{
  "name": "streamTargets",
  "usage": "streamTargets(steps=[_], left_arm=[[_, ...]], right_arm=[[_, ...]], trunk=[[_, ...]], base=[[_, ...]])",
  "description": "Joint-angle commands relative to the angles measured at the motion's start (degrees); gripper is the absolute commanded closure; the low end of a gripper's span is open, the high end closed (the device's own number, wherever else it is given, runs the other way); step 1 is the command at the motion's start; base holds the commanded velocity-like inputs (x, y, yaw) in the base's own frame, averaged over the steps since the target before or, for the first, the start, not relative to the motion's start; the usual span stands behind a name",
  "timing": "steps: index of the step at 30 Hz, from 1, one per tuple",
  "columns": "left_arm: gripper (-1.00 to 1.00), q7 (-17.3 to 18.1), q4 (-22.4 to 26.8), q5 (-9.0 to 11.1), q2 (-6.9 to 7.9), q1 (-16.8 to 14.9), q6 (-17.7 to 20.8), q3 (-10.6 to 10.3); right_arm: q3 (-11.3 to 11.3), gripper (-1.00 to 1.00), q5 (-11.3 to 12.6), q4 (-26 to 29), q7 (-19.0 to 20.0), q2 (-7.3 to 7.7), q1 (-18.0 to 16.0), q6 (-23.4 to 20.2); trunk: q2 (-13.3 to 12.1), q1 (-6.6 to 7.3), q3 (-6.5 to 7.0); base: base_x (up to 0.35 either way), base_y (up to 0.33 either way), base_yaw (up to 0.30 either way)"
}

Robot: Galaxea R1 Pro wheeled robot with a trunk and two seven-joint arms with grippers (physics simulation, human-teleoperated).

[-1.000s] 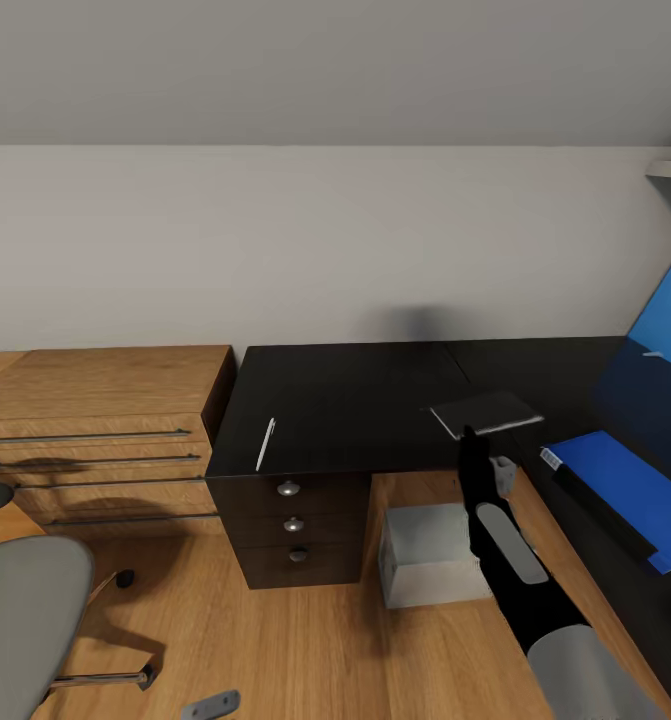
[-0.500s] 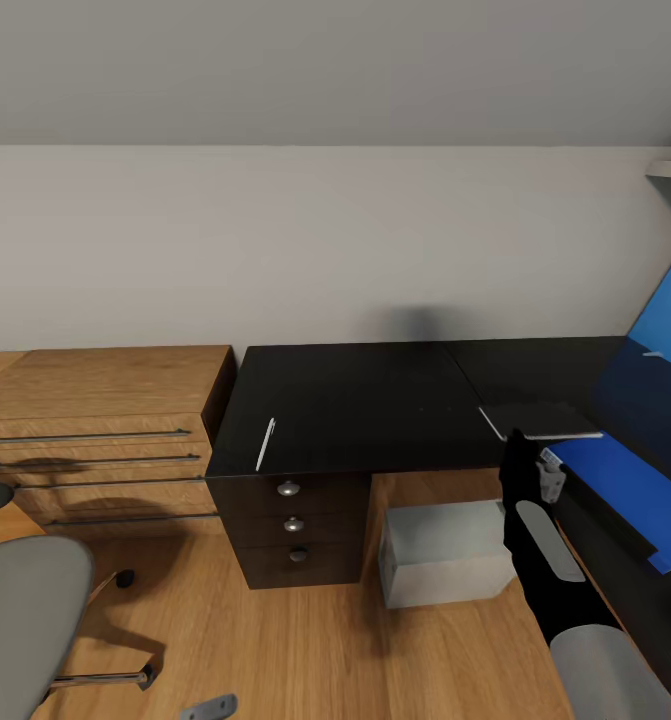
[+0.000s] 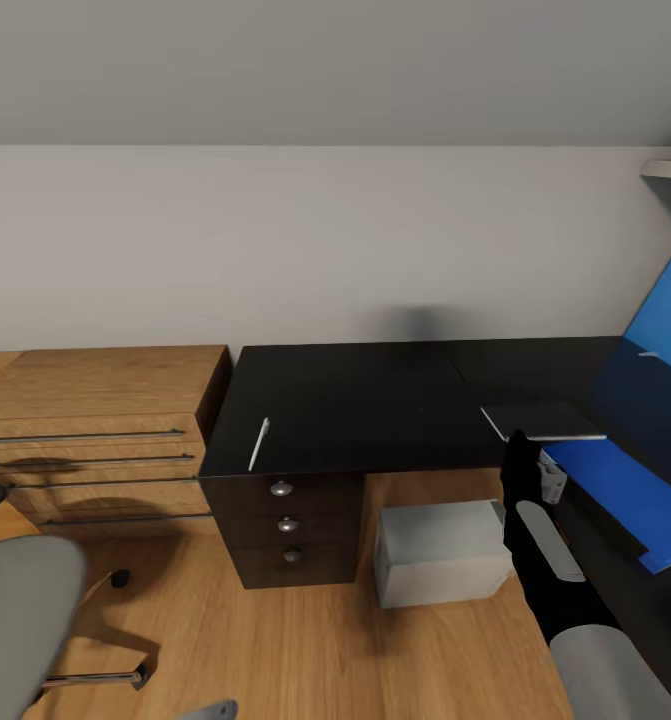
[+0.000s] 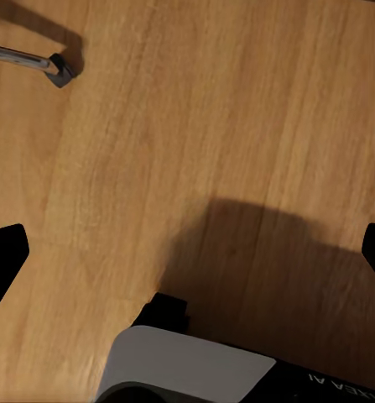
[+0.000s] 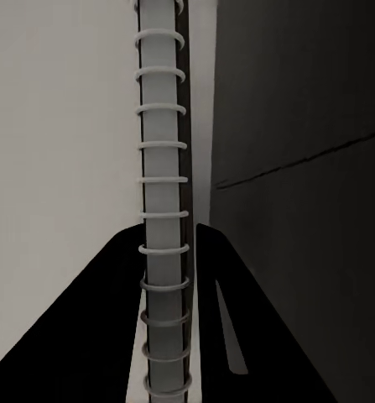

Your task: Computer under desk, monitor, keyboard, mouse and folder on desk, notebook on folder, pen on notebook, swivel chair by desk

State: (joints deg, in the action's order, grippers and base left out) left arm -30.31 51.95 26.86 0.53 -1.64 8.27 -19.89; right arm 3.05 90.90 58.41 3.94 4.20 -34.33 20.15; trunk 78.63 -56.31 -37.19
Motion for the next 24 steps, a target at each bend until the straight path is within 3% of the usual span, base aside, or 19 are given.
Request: streamTargets(steps=[1,9,24], left_arm=[[-1.00,-0.46,0.11,0.22,0.04,-0.03,0.26,-0.21],[-1.00,-0.45,0.09,0.21,0.08,-0.03,0.25,-0.24],[-1.00,-0.45,0.08,0.23,0.05,-0.03,0.31,-0.24]], right_arm=[[-0.08,1.00,0.69,-0.05,0.65,0.02,-0.03,0.21],[-0.01,1.00,0.68,-0.05,0.64,0.03,-0.03,0.24],[-0.01,1.00,0.68,-0.10,0.63,0.01,-0.03,0.24]], trunk=[[0.03,0.00,-0.05],[0.03,0.00,-0.05],[0.03,0.00,-0.05]], base=[[0.000,-0.245,-0.004],[0.000,-0.099,-0.117],[0.000,-0.004,-0.188]])
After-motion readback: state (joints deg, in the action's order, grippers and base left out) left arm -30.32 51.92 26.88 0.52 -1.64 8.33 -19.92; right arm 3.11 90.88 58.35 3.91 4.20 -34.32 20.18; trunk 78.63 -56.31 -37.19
